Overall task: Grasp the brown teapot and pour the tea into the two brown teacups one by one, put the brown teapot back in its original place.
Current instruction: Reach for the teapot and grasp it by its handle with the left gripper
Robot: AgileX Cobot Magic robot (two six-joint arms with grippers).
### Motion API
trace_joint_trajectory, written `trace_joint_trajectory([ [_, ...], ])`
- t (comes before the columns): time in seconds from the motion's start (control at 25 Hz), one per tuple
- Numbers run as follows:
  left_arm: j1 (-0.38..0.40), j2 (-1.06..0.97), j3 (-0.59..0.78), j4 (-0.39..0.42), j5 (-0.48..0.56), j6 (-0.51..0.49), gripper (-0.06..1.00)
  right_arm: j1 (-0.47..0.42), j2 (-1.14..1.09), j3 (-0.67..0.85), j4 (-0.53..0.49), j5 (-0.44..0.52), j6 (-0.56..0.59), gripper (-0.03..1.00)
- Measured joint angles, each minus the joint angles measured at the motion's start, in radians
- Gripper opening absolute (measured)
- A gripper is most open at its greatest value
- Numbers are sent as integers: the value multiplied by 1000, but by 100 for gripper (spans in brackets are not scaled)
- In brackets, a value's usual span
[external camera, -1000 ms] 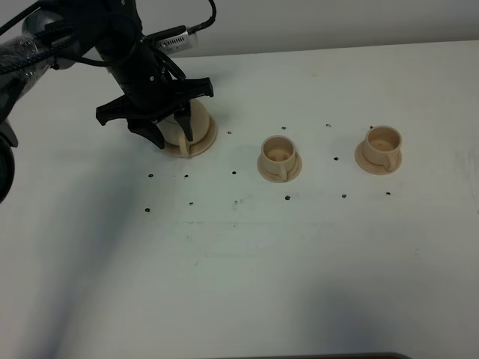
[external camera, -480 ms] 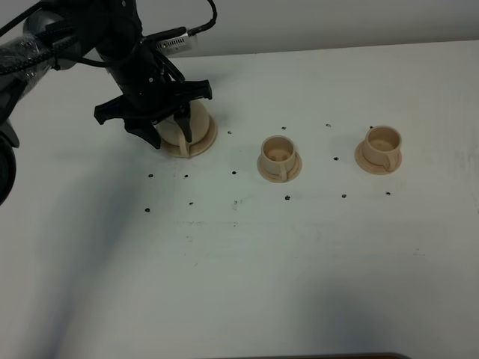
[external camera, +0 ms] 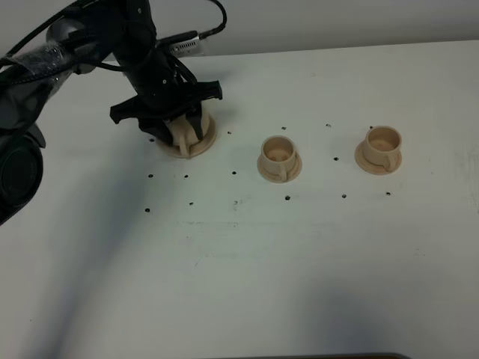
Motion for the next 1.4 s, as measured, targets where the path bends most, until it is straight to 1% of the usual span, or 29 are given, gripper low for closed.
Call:
trace_joint_trajectory([
  [0.08,-9,0,-24,11,0,0,49,0,0,0,0,0,0,41],
  [0.24,-21,0,-26,38,0,0,48,0,0,0,0,0,0,41],
  [0.8,-28,0,-26,98,0,23,47,0,0,0,0,0,0,41],
  [1.0,-29,2,-26,104,0,24,47,0,0,0,0,0,0,41],
  [1.2,-29,35,-27,84,0,26,47,0,0,0,0,0,0,41],
  [1.4,-29,38,-27,83,0,26,46,0,0,0,0,0,0,41],
])
